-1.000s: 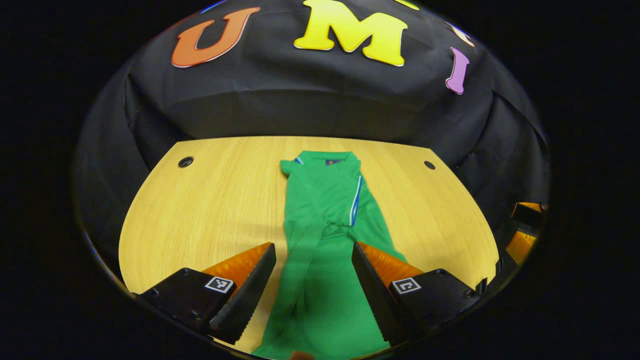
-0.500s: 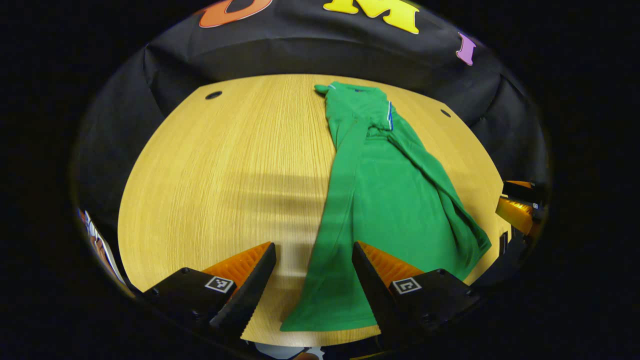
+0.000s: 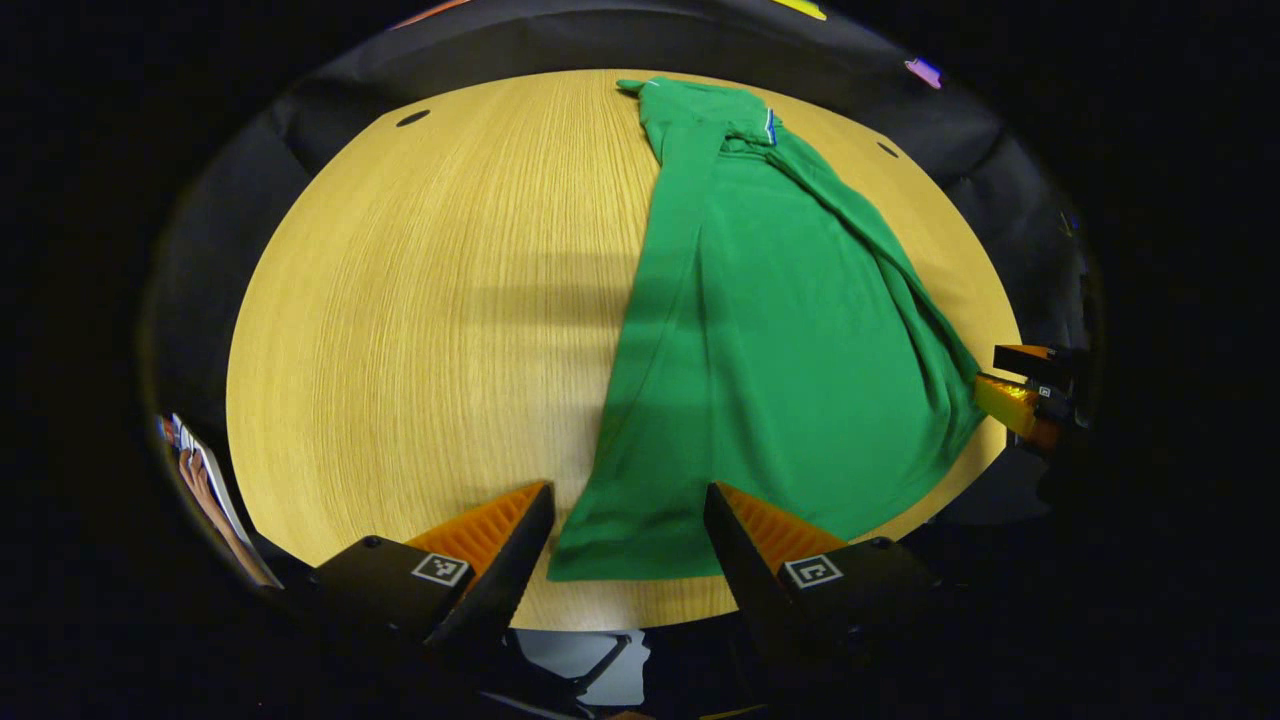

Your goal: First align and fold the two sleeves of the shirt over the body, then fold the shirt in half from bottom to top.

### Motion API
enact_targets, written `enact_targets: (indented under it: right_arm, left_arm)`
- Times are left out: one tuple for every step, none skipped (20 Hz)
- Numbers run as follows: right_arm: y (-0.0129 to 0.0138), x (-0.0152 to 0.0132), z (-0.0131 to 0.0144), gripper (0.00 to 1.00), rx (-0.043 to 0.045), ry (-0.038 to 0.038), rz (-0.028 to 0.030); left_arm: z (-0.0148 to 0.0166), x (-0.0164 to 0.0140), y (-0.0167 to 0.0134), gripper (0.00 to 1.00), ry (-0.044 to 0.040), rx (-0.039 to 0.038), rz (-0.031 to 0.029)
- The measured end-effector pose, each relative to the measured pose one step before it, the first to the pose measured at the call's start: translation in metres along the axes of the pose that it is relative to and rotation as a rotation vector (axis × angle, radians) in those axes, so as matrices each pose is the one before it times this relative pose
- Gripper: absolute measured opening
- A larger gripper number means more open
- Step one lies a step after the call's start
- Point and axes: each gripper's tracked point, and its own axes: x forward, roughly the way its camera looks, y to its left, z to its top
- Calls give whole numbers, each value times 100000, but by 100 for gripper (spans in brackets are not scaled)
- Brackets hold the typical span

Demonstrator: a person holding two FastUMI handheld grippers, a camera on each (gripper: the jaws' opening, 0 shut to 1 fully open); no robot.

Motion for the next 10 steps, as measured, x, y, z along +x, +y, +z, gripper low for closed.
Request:
enact_targets:
  right_arm:
    - [21,351,-463,96,603,2182,86]
    - [152,304,-352,95,259,2422,445]
    - [110,207,-490,95,-273,2198,10]
    - [129,193,-254,95,-644,1681,49]
    - [194,52,-279,96,-1136,1610,157]
    - [244,303,-47,96,-1308,1300,-24]
    - [276,394,-227,96,-1434,2316,4]
    - [521,-31,401,95,562,-231,1530]
    - [-2,153,-79,96,-547,1773,47]
    - [72,7,60,87,-391,1775,80]
  left_arm:
    - [-131,-52,173,98,2148,-83,712]
    - [-25,-93,260,97,1938,-223,1191]
    - [447,-257,170,96,573,1337,988]
    - [297,-244,101,92,1294,328,498]
    - [366,-231,42,91,1288,247,601]
    - [379,-277,88,89,1297,739,946]
    - [495,-355,0,88,980,1461,400]
    - [349,-284,35,86,1113,409,87]
    - [495,-433,45,85,1376,-491,-146]
    - [456,-372,15,83,881,-706,-97]
